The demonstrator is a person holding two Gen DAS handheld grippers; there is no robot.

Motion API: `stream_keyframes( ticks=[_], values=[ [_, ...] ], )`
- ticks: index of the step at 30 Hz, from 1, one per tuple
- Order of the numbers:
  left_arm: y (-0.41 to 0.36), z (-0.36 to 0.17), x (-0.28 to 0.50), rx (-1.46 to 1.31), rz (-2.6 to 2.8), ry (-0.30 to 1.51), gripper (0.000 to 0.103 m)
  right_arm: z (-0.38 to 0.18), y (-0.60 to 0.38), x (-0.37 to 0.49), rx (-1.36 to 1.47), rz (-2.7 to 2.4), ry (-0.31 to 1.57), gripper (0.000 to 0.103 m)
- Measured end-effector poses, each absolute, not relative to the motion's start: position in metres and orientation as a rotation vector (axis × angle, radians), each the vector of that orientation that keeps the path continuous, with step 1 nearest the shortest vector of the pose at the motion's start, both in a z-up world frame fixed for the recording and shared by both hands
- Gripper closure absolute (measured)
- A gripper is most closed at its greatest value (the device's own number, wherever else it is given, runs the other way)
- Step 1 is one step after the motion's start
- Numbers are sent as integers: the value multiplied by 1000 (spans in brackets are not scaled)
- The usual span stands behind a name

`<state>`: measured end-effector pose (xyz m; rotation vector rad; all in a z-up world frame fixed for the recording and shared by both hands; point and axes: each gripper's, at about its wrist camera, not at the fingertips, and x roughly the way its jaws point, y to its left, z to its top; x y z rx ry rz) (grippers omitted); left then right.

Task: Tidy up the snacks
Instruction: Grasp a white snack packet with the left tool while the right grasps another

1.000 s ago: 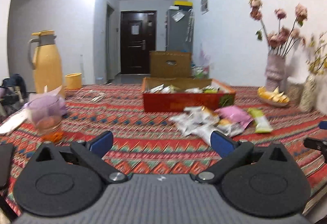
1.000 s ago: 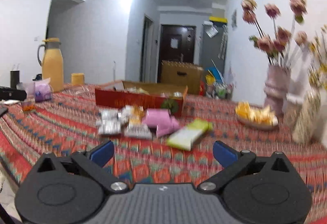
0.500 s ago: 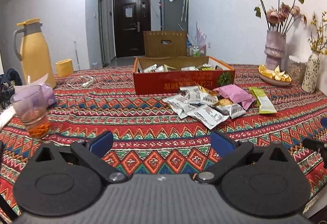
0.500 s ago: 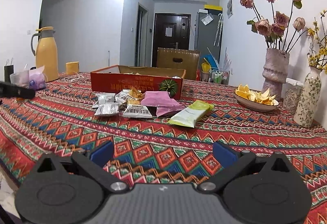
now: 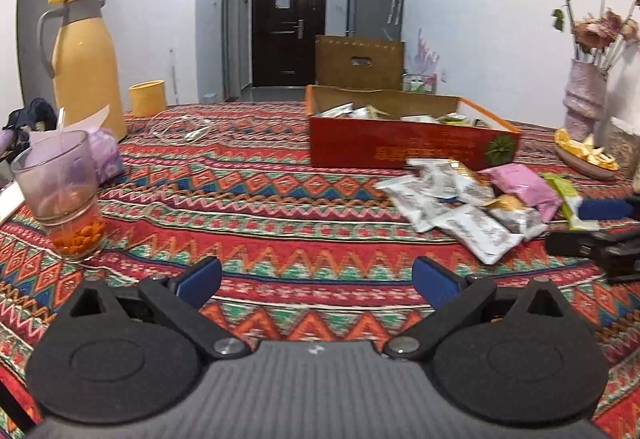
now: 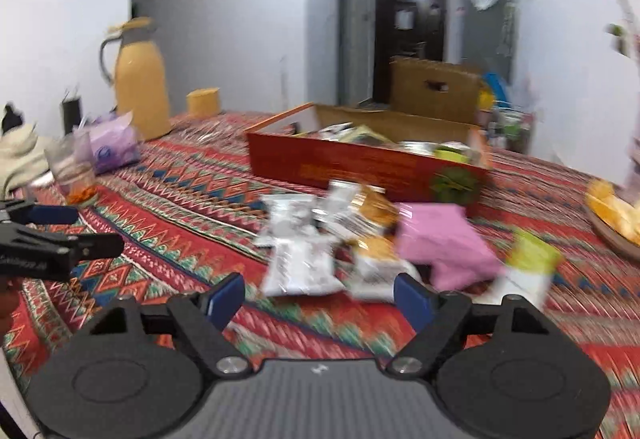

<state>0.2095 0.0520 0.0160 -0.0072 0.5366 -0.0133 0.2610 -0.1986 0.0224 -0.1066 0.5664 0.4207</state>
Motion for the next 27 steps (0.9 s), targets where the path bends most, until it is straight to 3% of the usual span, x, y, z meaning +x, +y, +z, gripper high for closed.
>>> stream_keyframes(
  ticks=[9, 10, 12, 13, 16, 22, 27],
  values=[
    [76, 13, 221, -16, 51, 567, 0, -16, -140, 334, -251, 427, 677, 34],
    [75, 13, 224, -20, 43, 574, 0, -17, -144, 335, -213, 437, 677, 38],
    [67, 17, 236, -32, 20, 594, 0, -18, -151, 336, -156, 471, 689, 60],
    [60, 20, 243, -36, 1, 599, 0, -18, -155, 332, -144, 491, 679, 63],
    [33, 28, 267, -48, -77, 587, 2, -12, -169, 314, -126, 490, 655, 63],
    [-34, 14, 337, -75, -117, 665, 27, 14, -240, 267, 37, 406, 551, 63],
    [-66, -11, 377, -31, -18, 700, 37, 11, -289, 240, 90, 300, 554, 62]
  ],
)
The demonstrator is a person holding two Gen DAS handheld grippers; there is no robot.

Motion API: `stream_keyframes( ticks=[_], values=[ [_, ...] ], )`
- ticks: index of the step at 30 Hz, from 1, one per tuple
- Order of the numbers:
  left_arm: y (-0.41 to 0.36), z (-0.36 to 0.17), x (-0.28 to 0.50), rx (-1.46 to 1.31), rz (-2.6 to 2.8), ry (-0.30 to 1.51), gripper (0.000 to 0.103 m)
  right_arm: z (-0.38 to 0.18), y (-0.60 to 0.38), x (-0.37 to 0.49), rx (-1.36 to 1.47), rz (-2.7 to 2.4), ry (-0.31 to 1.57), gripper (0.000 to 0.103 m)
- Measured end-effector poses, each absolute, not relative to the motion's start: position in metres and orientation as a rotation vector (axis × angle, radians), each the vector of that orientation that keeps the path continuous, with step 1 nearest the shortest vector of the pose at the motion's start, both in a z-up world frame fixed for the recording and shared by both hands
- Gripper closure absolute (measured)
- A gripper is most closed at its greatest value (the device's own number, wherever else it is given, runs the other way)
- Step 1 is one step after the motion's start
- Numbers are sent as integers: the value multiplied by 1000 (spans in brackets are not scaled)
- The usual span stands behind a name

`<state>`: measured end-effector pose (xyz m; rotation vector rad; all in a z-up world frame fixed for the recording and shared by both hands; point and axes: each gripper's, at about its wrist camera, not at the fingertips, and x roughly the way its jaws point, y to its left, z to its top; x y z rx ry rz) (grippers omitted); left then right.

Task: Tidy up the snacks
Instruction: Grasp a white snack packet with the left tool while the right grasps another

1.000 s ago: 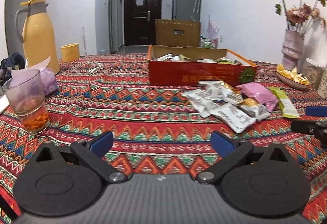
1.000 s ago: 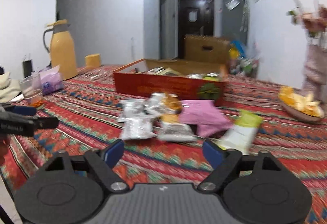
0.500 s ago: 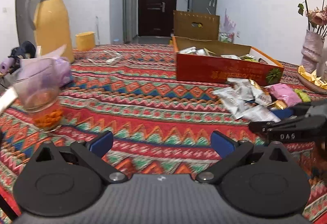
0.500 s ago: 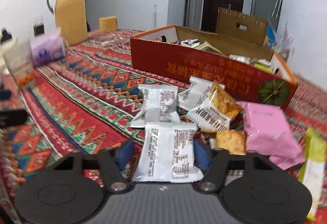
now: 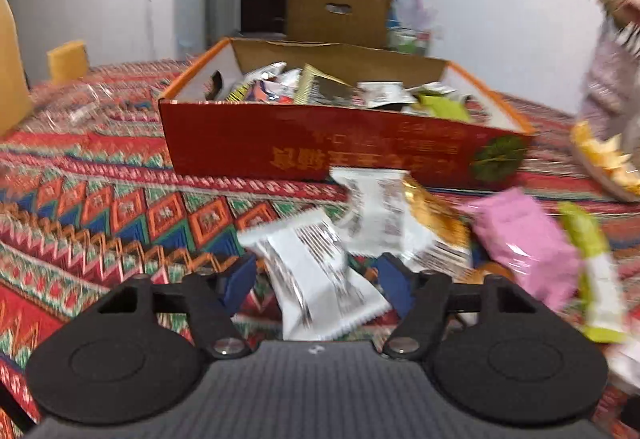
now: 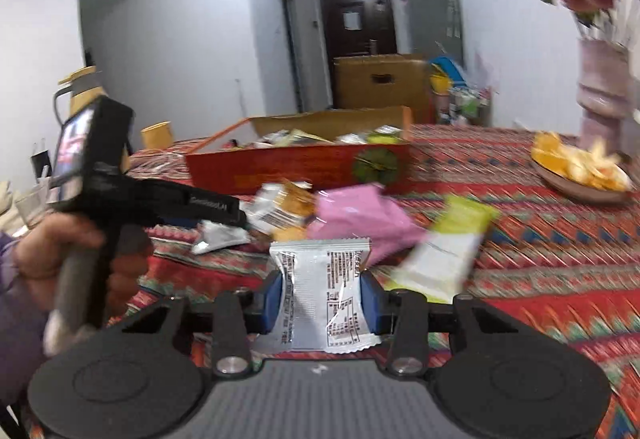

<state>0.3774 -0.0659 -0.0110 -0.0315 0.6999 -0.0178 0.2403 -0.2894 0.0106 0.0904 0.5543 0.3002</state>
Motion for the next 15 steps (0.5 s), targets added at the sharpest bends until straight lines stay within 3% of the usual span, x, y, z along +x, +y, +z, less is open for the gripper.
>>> stream_keyframes(
  ticks=[1, 2, 5, 15],
  values=[
    [-70, -15, 380, -14, -17, 696, 39, 6, -295, 238, 101, 301, 565, 62],
    [-73, -18, 383, -1, -24, 700, 51, 2, -301, 236, 111, 297, 577, 62],
    [-77, -18, 377, 67, -14, 684, 59, -10, -308, 230, 130, 287, 606, 63],
    [-35, 14, 251, -127, -173, 738, 61, -12, -300, 205, 135, 332, 604, 63]
  ],
)
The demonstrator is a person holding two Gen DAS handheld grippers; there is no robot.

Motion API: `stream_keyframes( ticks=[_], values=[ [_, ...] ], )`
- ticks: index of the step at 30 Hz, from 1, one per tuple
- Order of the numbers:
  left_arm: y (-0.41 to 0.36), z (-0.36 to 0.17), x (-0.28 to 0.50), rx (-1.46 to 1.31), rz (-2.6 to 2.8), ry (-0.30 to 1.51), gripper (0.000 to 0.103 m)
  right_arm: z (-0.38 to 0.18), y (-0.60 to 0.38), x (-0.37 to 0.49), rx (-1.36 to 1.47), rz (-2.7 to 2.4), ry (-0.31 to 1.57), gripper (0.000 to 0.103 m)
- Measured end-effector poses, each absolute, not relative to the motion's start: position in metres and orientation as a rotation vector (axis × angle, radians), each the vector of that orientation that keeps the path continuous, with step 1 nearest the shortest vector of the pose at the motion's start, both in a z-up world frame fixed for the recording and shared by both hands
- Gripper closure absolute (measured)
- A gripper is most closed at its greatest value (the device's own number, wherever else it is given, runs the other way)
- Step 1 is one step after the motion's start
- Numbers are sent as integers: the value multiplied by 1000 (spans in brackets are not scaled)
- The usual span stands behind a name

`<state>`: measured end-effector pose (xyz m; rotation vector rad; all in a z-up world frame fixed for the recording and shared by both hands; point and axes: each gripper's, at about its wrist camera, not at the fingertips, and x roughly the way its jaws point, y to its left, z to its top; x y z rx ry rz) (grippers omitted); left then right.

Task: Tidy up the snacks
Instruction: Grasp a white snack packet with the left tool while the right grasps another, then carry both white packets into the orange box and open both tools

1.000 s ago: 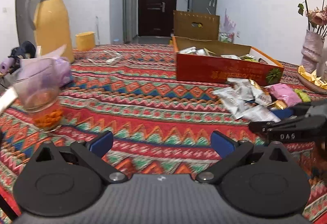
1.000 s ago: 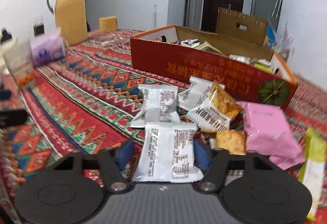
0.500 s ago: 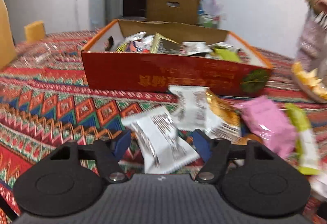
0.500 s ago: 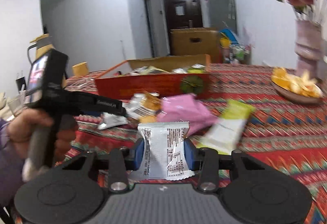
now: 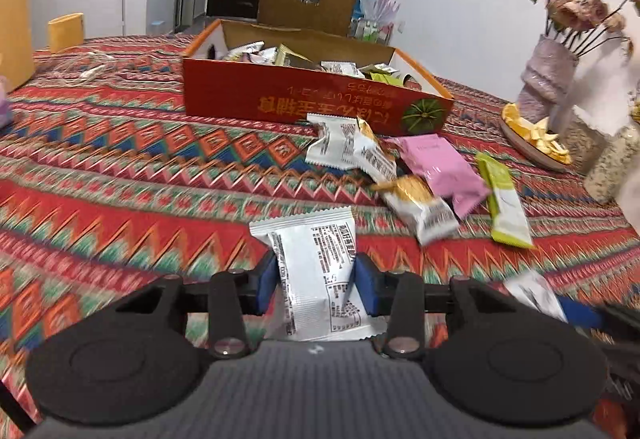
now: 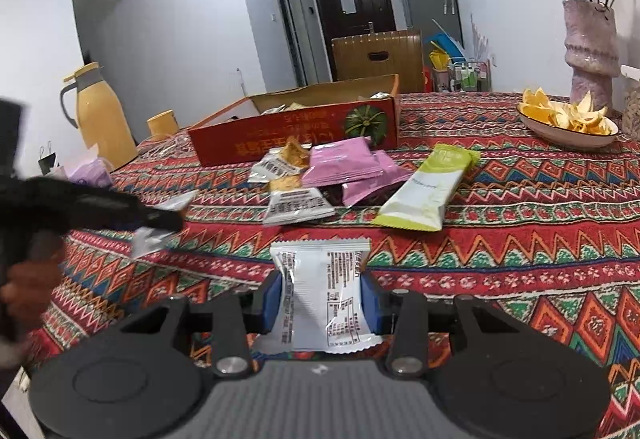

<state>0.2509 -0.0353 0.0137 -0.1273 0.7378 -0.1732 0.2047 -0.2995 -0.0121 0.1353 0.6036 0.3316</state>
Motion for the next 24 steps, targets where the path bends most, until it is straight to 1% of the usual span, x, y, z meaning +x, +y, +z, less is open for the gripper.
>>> stream_keyframes(
  ticks=[4, 8, 13, 19, 24],
  values=[
    [-29, 23, 232, -63, -137, 694, 61, -14, -286, 208, 112, 345, 624, 63],
    [-17, 35, 233, -121, -197, 685, 61, -9, -275, 209, 108, 356, 604, 63],
    [-18, 51, 245, -100, -246, 621, 61, -2, -269, 214, 91, 345, 604, 63],
    [-7, 83, 292, -68, -276, 535, 61, 40, -282, 246, 71, 371, 521, 63],
    [-2, 106, 363, -40, -247, 503, 61, 78, -278, 322, -7, 370, 452, 63]
  ],
)
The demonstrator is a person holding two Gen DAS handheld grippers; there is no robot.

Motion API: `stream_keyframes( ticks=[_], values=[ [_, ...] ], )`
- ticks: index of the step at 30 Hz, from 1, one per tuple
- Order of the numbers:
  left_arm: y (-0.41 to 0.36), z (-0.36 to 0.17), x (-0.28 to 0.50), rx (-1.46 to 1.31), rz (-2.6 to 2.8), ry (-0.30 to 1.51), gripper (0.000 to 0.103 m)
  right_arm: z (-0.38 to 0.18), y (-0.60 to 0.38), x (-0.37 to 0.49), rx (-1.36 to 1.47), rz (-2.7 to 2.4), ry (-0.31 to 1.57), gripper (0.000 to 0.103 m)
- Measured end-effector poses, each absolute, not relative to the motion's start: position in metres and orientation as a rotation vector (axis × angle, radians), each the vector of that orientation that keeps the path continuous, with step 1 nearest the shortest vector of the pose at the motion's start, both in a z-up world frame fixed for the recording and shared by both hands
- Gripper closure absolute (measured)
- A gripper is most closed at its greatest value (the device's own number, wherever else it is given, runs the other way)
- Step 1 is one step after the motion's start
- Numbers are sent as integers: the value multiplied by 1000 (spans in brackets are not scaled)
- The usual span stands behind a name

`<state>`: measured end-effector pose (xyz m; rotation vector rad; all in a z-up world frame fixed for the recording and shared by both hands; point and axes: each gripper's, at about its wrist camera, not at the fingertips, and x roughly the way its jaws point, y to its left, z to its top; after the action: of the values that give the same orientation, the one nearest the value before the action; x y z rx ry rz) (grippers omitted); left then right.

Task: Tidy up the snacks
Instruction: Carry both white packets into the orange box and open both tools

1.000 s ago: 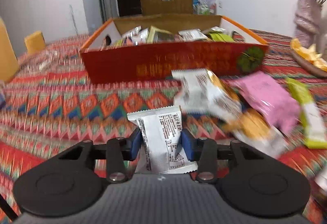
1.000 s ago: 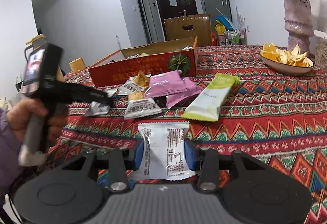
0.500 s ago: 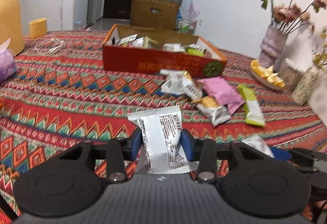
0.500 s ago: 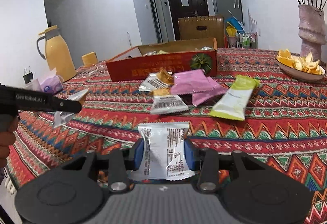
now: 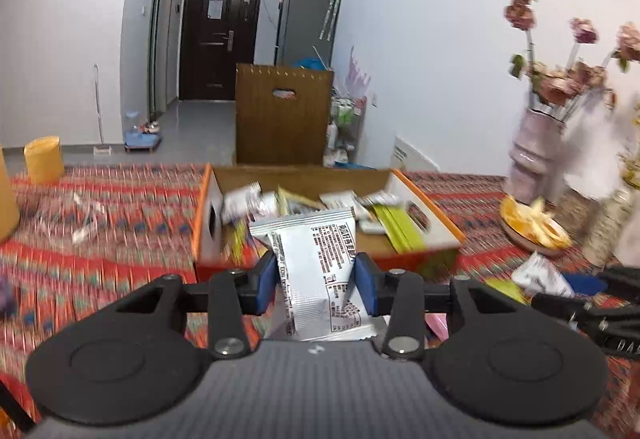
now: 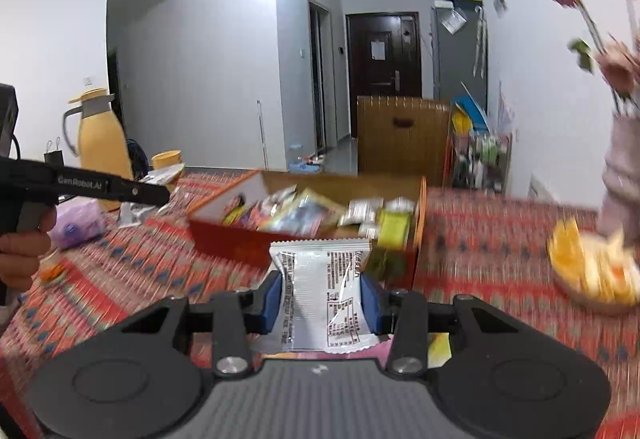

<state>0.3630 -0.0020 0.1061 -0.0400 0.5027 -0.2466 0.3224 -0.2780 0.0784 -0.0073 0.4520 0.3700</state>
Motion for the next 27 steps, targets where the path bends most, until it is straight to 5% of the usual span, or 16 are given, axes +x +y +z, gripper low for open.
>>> stream_keyframes(
  ticks=[12, 17, 22, 24, 26, 27],
  values=[
    [-30, 96, 545, -43, -212, 603, 61, 45, -213, 571, -36, 306, 697, 61],
    [-43, 72, 584, -51, -223, 667, 61, 7, -196, 599, -43, 298, 790, 55],
    [-60, 57, 608, -59, -247, 703, 60, 15, -217, 577, 23, 336, 743, 37],
    [-68, 51, 623, -76, -250, 720, 53, 26, -229, 566, 16, 311, 711, 36],
    [-70, 44, 634, -102, -248, 760, 27, 38, -241, 554, -11, 277, 681, 34],
    [-69, 43, 636, -107, -237, 764, 27, 43, -248, 548, -25, 257, 668, 34]
  ],
)
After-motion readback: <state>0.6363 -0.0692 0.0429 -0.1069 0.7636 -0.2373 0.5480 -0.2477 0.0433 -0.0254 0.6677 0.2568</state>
